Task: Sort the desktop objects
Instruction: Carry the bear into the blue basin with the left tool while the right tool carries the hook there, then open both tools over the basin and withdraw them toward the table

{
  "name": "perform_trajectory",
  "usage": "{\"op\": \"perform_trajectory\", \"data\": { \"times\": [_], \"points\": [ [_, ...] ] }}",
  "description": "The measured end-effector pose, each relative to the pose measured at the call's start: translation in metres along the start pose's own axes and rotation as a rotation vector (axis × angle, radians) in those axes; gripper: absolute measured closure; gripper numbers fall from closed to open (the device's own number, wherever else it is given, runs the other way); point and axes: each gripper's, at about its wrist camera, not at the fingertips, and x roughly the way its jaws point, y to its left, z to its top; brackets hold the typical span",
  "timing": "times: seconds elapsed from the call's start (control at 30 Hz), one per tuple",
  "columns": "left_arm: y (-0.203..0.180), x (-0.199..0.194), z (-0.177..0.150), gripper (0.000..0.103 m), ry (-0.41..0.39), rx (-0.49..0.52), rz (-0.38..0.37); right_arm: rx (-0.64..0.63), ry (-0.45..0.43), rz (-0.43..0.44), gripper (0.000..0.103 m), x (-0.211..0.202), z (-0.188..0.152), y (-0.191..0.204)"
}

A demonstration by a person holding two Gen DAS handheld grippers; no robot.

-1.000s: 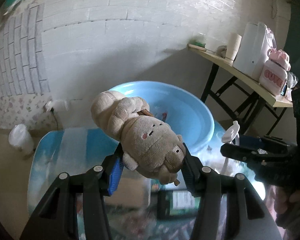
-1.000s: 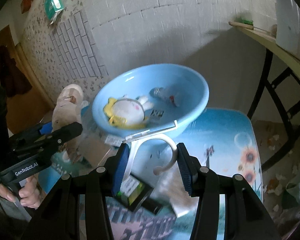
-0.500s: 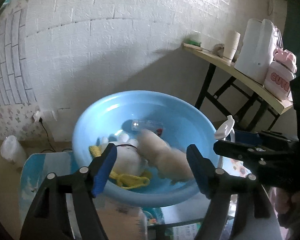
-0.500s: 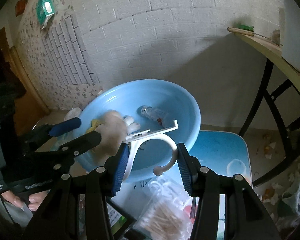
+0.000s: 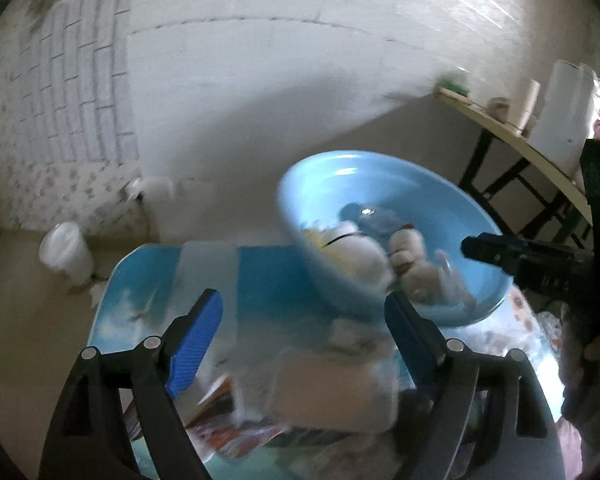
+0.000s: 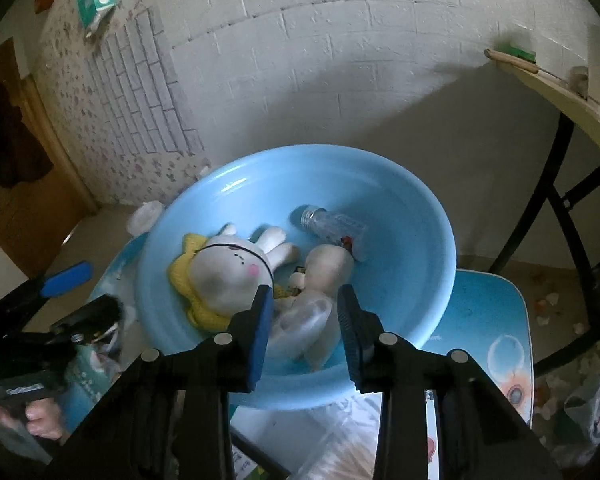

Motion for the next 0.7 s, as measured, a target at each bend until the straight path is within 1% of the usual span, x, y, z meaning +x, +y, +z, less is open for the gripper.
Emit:
{"op": "perform_trajectory", "data": {
  "times": [0.1, 0.2, 0.43, 0.57, 0.7],
  "points": [
    [0.016, -0.003, -0.009, 0.019, 0.012, -0.036, 0.028, -0.005, 0.007, -0.005, 0.073, 0.004, 0.001, 0.003],
    [0.026, -0.004, -0.015, 0.018, 0.026, -0.063, 0.042, 0.001, 0.019, 0.000, 0.073, 0.003, -0.002, 0.005],
    [0.039, -0.006, -0.027, 0.017, 0.034, -0.090, 0.062, 0.010, 0.012, -0.024, 0.073, -0.014, -0.015, 0.002],
    [0.042, -0.011, -0.037, 0.014, 0.044, -0.094, 0.070, 0.012, -0.008, -0.031, 0.073, -0.028, -0.023, 0.000],
    [0.048, -0.015, -0.050, 0.013, 0.057, -0.102, 0.083, 0.021, -0.010, -0.041, 0.072, -0.038, -0.029, 0.000]
  ]
}}
